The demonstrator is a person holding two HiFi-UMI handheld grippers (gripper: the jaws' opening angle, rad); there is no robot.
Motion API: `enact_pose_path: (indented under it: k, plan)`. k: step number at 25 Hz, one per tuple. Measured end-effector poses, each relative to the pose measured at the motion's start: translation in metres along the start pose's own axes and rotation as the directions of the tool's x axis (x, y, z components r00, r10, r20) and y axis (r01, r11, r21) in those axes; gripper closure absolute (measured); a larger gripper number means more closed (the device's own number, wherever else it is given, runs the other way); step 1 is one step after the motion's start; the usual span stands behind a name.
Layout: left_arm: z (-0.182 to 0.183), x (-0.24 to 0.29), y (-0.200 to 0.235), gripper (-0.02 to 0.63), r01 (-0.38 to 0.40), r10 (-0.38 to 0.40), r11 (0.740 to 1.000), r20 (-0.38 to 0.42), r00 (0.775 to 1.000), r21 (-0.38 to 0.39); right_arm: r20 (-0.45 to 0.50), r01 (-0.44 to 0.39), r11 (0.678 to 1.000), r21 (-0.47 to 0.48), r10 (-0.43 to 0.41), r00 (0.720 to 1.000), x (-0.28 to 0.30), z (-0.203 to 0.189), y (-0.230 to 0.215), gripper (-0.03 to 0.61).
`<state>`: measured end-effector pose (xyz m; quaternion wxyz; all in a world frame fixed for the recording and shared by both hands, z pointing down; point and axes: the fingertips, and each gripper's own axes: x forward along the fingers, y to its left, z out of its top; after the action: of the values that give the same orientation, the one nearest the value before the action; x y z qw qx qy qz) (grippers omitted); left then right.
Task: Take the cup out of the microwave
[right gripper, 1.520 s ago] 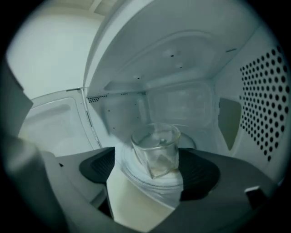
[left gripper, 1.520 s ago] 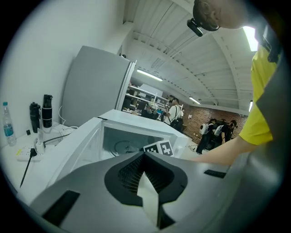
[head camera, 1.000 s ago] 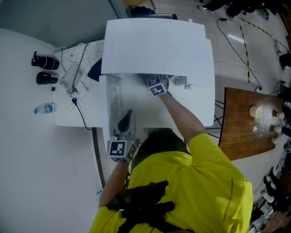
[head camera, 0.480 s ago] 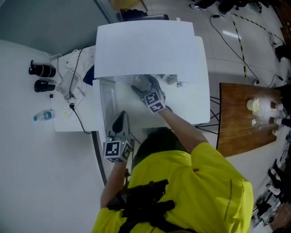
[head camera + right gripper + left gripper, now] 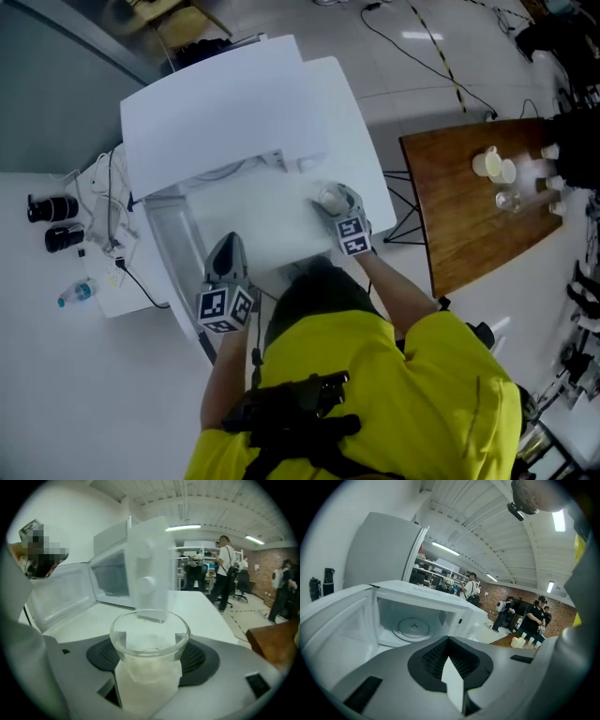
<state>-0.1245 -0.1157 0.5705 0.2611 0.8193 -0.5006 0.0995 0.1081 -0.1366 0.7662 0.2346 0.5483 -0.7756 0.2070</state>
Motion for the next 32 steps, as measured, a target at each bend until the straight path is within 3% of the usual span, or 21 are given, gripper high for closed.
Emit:
enact_pose_path:
  k: [5,10,14,16,24,27,29,31,32]
  plan:
    - [-0.012,0.014,-0.029,0.621,0.050,-0.050,0.999,-0.034,0.998,-0.011,0.021,0.126,0.990,0.056,-0.128,0.992,0.008,0.001,-0.100,0.218]
    - [-0.018,0.010,-0.043,0.621,0.059,-0.059,0.998,-0.054,0.997,-0.001,0.039,0.145,0.986,0.076,-0.149,0.988,0.019,0.009,-0.122,0.216]
    - [-0.017,0.002,-0.035,0.621,0.033,-0.033,0.999,-0.059,0.998,-0.003,0.036,0.164,0.983,0.080,-0.167,0.985,0.021,0.008,-0.118,0.212]
    - [-0.015,-0.001,-0.032,0.621,0.023,-0.023,1.000,-0.052,0.998,-0.005,0.039,0.161,0.984,0.073,-0.164,0.986,0.018,0.010,-0.116,0.155]
    - [0.002,-0.019,-0.025,0.621,0.012,-0.012,1.000,-0.006,1.000,-0.023,0.069,0.149,0.987,0.059,-0.153,0.986,-0.035,0.032,-0.097,0.144]
    - [0.020,-0.030,-0.025,0.621,0.008,-0.007,1.000,0.038,0.999,-0.010,0.140,0.105,0.990,0.089,-0.117,0.983,-0.084,0.066,-0.073,0.146]
    - [0.037,-0.038,-0.022,0.621,0.001,-0.001,1.000,0.077,0.997,-0.003,0.203,0.072,0.997,0.034,-0.077,0.976,-0.118,0.103,-0.043,0.202]
    - [0.052,-0.050,-0.017,0.621,-0.012,0.013,1.000,0.106,0.994,-0.008,0.260,0.056,0.998,-0.029,-0.046,0.965,-0.147,0.144,-0.014,0.219]
    - [0.059,-0.057,-0.014,0.621,-0.018,0.020,1.000,0.119,0.993,-0.013,0.293,0.040,0.999,-0.035,-0.028,0.956,-0.158,0.166,-0.001,0.272]
